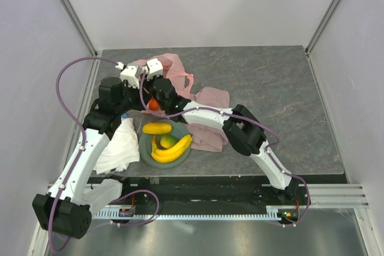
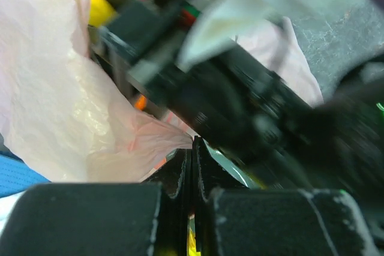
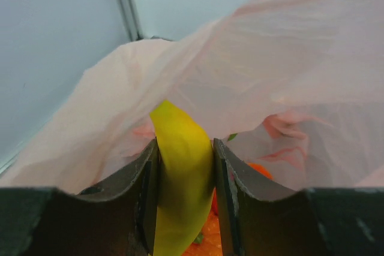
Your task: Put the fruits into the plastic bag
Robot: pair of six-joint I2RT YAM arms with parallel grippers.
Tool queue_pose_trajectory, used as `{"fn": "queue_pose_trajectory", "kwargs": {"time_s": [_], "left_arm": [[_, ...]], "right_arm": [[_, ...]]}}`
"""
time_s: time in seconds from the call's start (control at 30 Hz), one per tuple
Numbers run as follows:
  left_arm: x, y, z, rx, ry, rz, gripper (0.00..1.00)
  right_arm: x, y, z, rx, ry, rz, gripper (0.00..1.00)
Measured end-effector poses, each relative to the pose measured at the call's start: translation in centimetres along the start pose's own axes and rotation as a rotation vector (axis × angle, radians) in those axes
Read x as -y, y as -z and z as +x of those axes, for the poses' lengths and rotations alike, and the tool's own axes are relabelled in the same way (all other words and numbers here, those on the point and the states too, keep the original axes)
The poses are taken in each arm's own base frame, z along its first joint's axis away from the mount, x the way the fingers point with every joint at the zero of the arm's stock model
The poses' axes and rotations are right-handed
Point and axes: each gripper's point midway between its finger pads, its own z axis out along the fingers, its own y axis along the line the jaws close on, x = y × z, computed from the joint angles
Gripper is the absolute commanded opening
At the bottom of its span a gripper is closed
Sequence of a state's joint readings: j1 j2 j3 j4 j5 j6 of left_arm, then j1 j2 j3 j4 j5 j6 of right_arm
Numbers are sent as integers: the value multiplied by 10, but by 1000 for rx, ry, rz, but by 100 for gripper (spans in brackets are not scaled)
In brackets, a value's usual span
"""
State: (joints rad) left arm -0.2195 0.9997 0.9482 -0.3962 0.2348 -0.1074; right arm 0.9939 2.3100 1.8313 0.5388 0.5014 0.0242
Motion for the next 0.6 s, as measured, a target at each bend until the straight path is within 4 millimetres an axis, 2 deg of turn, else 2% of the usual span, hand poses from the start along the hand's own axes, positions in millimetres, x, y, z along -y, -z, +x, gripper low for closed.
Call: {"fn": "queue_pose_trajectory", "kwargs": {"time_s": [0.2,0.4,0.5,0.53,0.6], "left_arm": [[0,0,0,2,-2,-4,2],[0,1,-1,5,-2,-3,1],[0,1,-1,6,-3,-4,2],[0,1,-1,6,-3,-4,1],[0,1,-1,6,-3,-4,2]], "right_arm": [[-2,-21,37,-107,-40,-70,10],[-3,-19,76,-211,-47,-89,16],[-6,-20,86,-242,-47,-97,24],[-6,-20,88,-248,-48,-100,32],[-7,-19,92,-261,-51,-105,40]]}}
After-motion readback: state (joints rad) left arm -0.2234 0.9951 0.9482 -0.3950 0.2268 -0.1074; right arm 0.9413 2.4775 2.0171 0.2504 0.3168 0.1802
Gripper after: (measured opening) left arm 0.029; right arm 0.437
